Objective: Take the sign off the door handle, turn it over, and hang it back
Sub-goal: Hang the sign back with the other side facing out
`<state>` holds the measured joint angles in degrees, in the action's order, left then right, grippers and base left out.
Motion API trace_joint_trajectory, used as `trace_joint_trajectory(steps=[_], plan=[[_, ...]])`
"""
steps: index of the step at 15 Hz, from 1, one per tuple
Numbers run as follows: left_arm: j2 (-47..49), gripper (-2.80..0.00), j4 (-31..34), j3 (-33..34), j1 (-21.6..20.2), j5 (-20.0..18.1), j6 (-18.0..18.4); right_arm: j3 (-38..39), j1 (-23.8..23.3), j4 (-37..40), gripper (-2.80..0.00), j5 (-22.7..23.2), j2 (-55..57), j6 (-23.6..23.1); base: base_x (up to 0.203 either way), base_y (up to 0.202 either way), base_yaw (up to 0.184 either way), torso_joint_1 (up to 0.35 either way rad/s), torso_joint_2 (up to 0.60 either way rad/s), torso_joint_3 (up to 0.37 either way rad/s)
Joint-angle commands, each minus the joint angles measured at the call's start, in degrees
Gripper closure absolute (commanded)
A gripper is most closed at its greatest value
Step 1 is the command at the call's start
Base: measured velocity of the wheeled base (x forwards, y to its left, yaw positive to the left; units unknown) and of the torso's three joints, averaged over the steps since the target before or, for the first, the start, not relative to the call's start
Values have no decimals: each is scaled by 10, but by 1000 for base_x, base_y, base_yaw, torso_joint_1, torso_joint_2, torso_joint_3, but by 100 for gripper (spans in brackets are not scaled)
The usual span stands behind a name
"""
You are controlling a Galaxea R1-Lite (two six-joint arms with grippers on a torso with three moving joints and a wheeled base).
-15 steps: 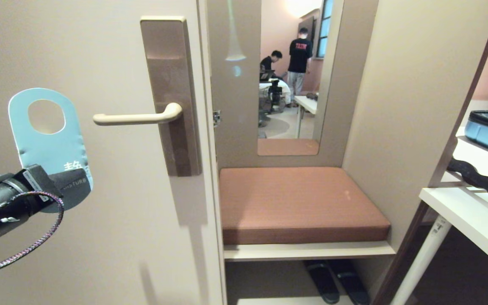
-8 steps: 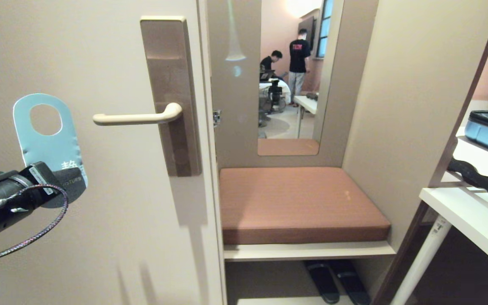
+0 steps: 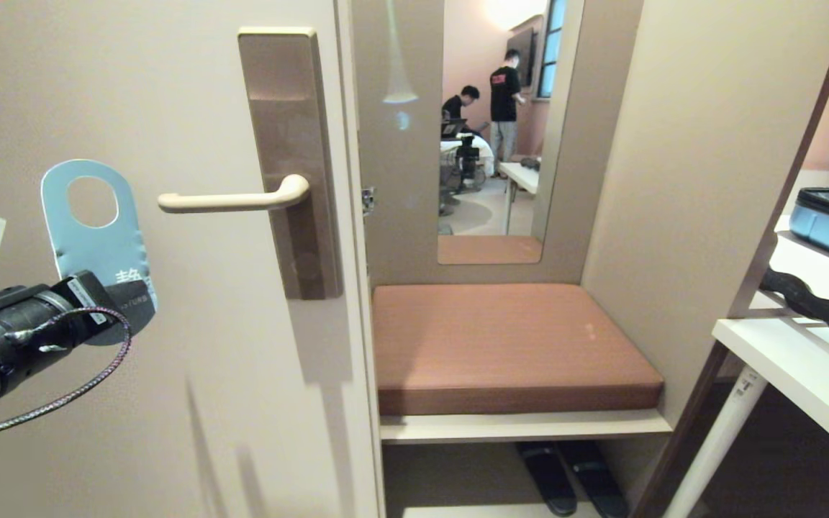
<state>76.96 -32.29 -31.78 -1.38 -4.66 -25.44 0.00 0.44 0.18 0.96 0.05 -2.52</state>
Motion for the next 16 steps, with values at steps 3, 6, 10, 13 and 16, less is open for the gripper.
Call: trace_joint_trajectory(steps=[3,6,10,13,16], plan=[[31,0,-26,0,10,0,14,0,0,0,0,0,0,0,0,0,0,0,0,0],[47,0,-39,-6,18,1,18,0,1,0,0,0,0,0,0,0,0,0,0,0],[66,0,-45,-30,18,2,18,0,0,0,0,0,0,0,0,0,0,0,0,0],[69,0,-45,-29,19,2,19,0,1,0,0,0,0,0,0,0,0,0,0,0],[84,0,-45,-28,19,3,19,0,0,0,0,0,0,-1,0,0,0,0,0,0]])
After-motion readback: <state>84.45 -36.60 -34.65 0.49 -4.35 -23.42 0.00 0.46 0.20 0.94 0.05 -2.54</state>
